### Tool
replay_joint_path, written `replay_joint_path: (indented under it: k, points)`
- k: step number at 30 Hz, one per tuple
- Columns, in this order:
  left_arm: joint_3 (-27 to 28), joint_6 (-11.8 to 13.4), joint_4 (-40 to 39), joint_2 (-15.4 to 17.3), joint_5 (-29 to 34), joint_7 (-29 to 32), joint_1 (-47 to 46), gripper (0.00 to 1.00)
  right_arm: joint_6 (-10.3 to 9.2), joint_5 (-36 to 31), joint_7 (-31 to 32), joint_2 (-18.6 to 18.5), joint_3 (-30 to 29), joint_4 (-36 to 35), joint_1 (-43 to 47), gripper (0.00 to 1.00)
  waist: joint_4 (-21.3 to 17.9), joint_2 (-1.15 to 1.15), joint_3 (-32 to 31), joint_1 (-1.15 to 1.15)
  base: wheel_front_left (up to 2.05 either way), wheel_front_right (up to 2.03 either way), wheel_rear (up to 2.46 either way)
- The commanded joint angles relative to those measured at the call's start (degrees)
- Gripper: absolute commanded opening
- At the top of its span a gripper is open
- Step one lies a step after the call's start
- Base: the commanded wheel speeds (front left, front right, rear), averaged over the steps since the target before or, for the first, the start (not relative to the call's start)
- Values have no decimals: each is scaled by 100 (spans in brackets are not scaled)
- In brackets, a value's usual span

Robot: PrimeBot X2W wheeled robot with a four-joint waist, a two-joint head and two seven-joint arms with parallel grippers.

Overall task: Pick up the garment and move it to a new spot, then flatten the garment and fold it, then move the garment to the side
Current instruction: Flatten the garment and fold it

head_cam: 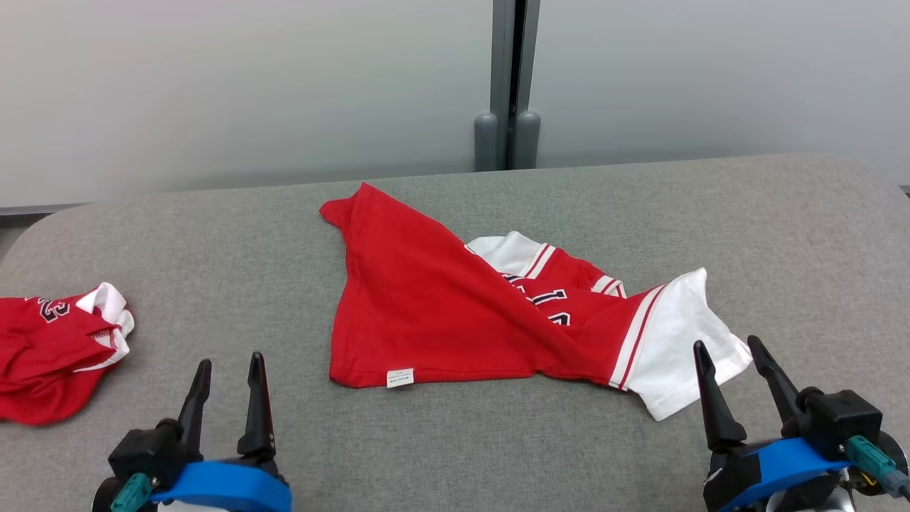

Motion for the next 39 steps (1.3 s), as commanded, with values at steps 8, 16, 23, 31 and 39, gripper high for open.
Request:
replay_joint_path:
  k: [8,16,23,31,39]
  points:
    - [69,29,-139,93,226,-35,368,100,1,-130,214,-14,-78,-159,216,100,-42,0,-160,1,0,0,0]
    - [-12,18,-95,125,254,-34,262,100,1,-30,207,-13,-62,-170,254,100,-134,0,-123,1,0,0,0]
    - [-56,38,-57,154,228,61,183,100,1,47,225,-12,-42,-163,122,100,-165,0,6,1,0,0,0]
    - [-476,86,70,36,289,1343,-571,100,1,-165,807,-48,-141,-218,-465,100,-197,0,435,1,0,0,0]
    - [-575,569,640,28,406,2476,-1075,100,1,-282,1193,-86,-387,366,-1127,100,-381,0,892,1,0,0,0]
